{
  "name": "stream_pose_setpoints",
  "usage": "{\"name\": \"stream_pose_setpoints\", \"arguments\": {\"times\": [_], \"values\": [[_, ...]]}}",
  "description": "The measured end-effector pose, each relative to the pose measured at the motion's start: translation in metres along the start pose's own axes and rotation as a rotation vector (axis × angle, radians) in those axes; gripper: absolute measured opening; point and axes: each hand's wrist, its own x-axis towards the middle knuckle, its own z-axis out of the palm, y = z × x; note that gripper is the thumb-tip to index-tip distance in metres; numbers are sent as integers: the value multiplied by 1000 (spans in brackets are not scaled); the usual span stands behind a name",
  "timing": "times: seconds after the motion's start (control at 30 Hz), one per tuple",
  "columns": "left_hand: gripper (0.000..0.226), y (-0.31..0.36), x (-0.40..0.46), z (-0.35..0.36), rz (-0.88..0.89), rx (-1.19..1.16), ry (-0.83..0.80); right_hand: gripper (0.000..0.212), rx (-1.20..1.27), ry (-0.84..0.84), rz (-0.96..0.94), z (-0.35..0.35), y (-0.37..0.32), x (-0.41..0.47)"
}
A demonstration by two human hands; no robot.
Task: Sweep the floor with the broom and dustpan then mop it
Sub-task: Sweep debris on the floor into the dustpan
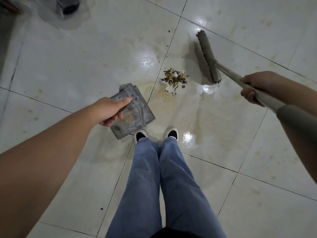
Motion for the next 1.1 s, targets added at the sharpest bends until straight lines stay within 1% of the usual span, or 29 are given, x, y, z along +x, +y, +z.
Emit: {"name": "stream_pose_setpoints", "arguments": {"times": [0.1,0.17,0.3,0.47,0.6,0.67,0.77,0.83,0.93,1.0,1.07,1.1], "values": [[55,-9,0,-3,17,-16,-61,27,-6,-7,39,0,-5,5],[52,-16,1,-7,20,-30,-63,28,-25,-4,66,0,-8,5],[52,-17,4,-8,24,-80,5,30,-57,-15,55,3,-11,7],[52,-2,7,2,47,-99,42,25,-82,-15,50,15,-10,18],[51,1,9,6,60,-108,57,24,-127,-18,-33,37,2,28],[51,-2,8,7,67,-111,64,20,-147,-65,-64,49,14,29],[51,-10,8,8,73,-134,67,5,-160,-150,-88,66,37,23],[52,-15,8,9,79,-151,66,8,-179,-208,-78,76,54,15],[52,-22,10,12,96,-175,74,20,-261,-309,-64,97,80,-3],[52,-25,11,12,104,-189,74,19,-340,-403,-46,112,92,-21],[50,-29,11,10,107,-196,72,18,-317,-491,12,120,97,-37],[50,-32,11,9,108,-201,74,23,-296,-511,28,120,97,-42]]}}
